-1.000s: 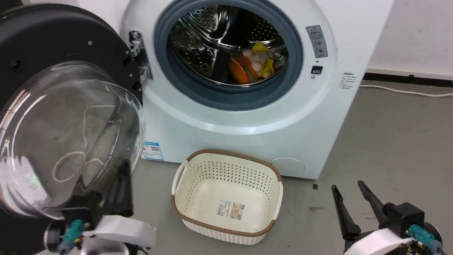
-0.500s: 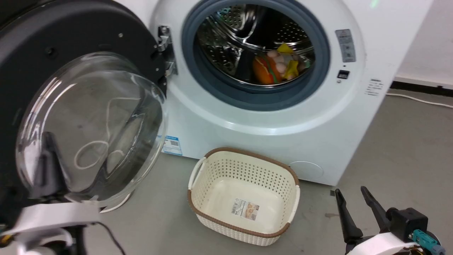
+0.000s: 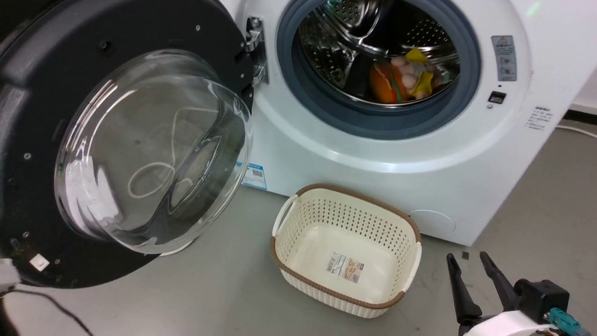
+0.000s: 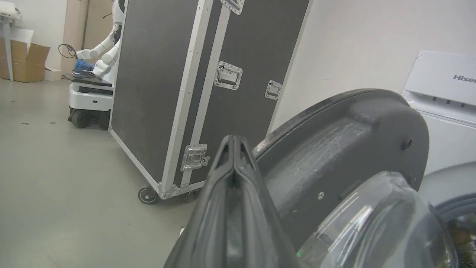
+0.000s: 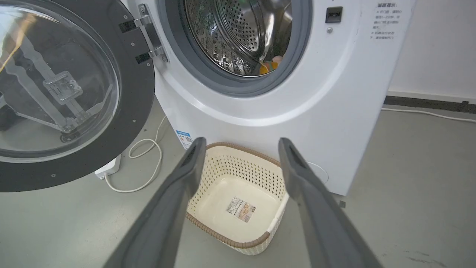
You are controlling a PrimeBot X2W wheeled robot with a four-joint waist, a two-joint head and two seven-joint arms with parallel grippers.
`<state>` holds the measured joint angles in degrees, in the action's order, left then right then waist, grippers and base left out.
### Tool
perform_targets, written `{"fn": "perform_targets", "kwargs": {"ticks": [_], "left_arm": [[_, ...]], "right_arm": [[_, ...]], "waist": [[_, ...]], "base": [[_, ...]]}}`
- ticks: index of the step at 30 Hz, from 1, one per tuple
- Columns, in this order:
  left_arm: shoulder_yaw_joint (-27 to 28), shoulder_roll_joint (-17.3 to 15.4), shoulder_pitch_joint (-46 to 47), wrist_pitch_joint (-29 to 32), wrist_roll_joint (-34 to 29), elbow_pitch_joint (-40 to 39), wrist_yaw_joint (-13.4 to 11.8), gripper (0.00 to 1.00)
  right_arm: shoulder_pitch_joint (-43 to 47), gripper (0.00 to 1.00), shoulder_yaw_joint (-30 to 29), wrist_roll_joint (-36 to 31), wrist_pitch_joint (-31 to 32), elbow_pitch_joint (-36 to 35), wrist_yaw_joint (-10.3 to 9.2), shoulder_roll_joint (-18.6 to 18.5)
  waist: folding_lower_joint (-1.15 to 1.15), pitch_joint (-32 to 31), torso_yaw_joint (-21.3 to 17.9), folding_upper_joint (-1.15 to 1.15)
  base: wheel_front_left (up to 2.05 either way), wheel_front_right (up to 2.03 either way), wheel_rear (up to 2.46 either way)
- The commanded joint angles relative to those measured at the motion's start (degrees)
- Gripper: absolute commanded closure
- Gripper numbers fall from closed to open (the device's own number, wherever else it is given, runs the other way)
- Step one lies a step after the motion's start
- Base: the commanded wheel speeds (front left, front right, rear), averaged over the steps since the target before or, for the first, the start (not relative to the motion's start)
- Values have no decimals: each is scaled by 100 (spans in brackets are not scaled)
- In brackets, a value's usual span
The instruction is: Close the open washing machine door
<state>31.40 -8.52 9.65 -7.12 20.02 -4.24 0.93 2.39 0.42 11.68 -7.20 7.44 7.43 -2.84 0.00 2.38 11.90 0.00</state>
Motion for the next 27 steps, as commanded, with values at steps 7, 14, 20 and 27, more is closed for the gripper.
{"fn": "perform_targets", "kwargs": {"ticks": [7, 14, 20, 27], "left_arm": [[166, -704, 346, 270, 221, 1237, 66, 100], [-392, -1474, 620, 942, 357, 2235, 368, 100], [-1193, -1937, 352, 1593, 1072, 2083, 432, 100], [-2201, -2669, -486, 2219, 2530, 1087, 474, 100]], "right_arm": [[-112, 0, -41, 48, -135, 155, 4, -2], [-190, 0, -114, 33, -114, 124, 4, -2], [-154, 0, -115, 166, -182, 193, 4, -3], [-110, 0, -150, 391, -320, 377, 5, -3]], "waist": [[0, 329, 144, 0], [0, 607, 251, 0], [0, 602, 368, 0], [0, 480, 594, 0]], "base": [[0, 0, 0], [0, 0, 0], [0, 0, 0], [0, 0, 0]]}}
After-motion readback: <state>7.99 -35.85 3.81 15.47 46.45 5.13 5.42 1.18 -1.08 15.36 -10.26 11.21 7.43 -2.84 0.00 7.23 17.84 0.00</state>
